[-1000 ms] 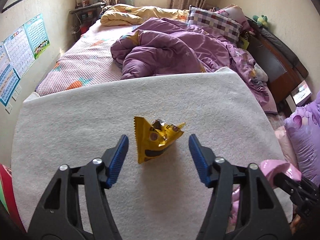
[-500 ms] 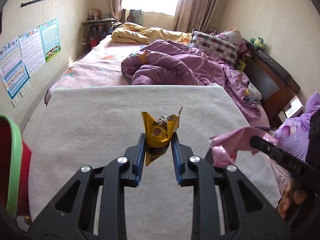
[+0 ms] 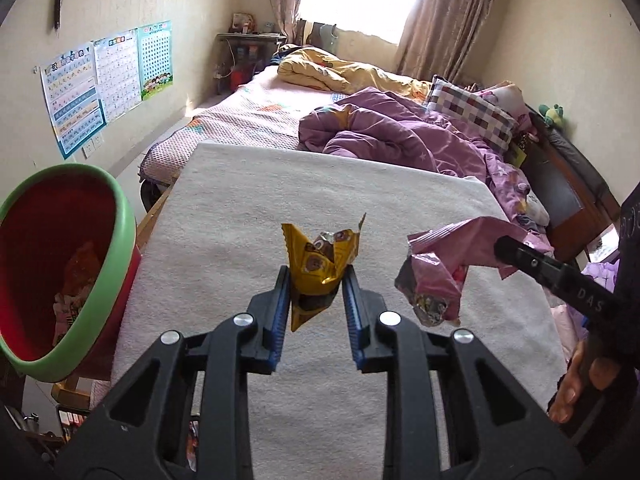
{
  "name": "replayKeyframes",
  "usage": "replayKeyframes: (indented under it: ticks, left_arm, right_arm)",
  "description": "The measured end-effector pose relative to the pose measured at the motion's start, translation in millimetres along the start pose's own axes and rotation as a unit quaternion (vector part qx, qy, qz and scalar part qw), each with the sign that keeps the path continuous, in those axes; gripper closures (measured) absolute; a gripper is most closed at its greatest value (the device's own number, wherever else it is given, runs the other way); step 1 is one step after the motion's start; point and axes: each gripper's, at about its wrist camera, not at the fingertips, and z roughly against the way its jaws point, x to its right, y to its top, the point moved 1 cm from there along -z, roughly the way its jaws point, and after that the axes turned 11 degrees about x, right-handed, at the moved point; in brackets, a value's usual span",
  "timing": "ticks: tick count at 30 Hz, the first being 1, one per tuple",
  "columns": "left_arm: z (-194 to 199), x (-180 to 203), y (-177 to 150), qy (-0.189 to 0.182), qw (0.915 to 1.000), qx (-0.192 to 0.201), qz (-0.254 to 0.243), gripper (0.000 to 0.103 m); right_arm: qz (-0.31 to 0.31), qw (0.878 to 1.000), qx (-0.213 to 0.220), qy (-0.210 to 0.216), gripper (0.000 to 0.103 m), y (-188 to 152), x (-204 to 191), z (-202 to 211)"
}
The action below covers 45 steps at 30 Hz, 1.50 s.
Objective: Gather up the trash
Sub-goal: 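Carry the yellow wrapper and pink foil bag over the red bin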
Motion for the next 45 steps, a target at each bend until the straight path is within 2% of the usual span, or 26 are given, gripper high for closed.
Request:
replayKeyframes:
  ticks: [5, 25, 45]
  left_arm:
    - [7, -4, -1, -0.004, 0.9999, 0.005, -0.01, 0.079]
    - [32, -61, 18, -0.008, 0.9994, 0.029, -0.016, 0.079]
    - [48, -141, 31, 0.033, 0.9985, 0.045, -0.001, 0.078]
  right_arm:
    - [0.009, 1.0, 0.002, 0.001, 0.078, -1, -17, -3]
    - [0.018, 1.0, 0.021, -0.005, 0.076, -5, -69, 0]
    - [0.071, 0.997, 0.021, 0.012, 0.074, -10, -147, -26]
